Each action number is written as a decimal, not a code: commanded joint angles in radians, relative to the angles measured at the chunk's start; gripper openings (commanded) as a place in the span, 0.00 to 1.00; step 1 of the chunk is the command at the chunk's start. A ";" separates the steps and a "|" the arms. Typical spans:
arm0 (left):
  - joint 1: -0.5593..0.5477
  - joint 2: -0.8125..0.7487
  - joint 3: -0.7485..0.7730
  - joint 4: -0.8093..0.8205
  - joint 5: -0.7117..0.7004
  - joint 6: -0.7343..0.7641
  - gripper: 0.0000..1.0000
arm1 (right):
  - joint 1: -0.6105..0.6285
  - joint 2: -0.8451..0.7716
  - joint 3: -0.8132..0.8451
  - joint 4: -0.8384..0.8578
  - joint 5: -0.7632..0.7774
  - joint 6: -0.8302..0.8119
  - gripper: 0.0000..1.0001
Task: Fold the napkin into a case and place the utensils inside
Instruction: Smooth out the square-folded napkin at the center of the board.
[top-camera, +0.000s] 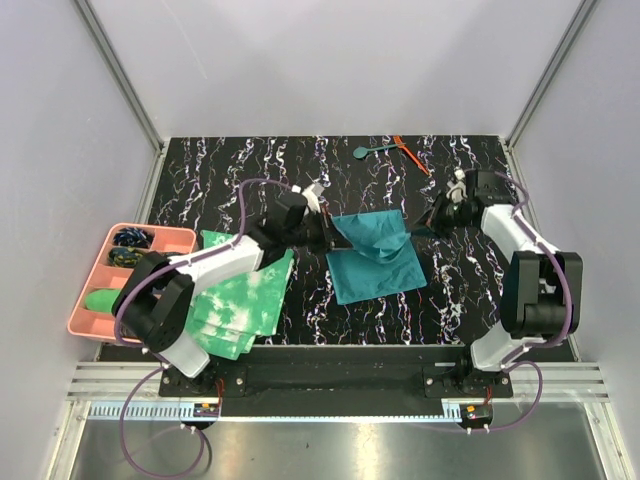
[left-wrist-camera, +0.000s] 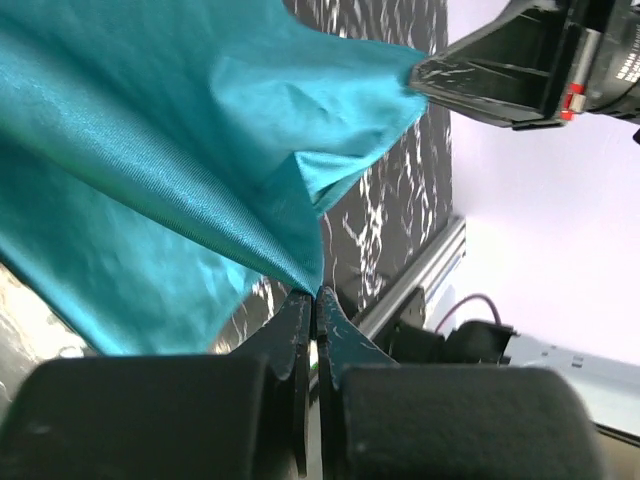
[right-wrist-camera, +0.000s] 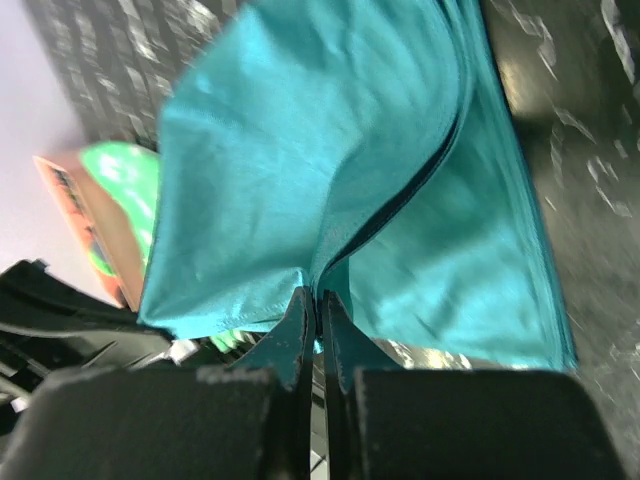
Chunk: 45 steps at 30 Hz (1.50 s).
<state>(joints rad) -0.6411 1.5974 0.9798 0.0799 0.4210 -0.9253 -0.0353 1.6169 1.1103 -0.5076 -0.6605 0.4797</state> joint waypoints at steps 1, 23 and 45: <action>-0.055 -0.022 -0.070 -0.003 -0.051 -0.044 0.00 | 0.003 -0.063 -0.090 -0.008 0.047 -0.058 0.00; -0.112 -0.019 -0.224 -0.031 -0.073 -0.043 0.00 | 0.003 -0.080 -0.277 0.003 0.165 -0.085 0.00; -0.140 0.079 -0.228 -0.005 -0.070 -0.058 0.01 | -0.006 -0.023 -0.291 0.030 0.257 -0.078 0.00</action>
<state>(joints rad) -0.7761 1.6672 0.7586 0.0486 0.3584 -0.9771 -0.0357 1.5776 0.8158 -0.5129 -0.4416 0.4114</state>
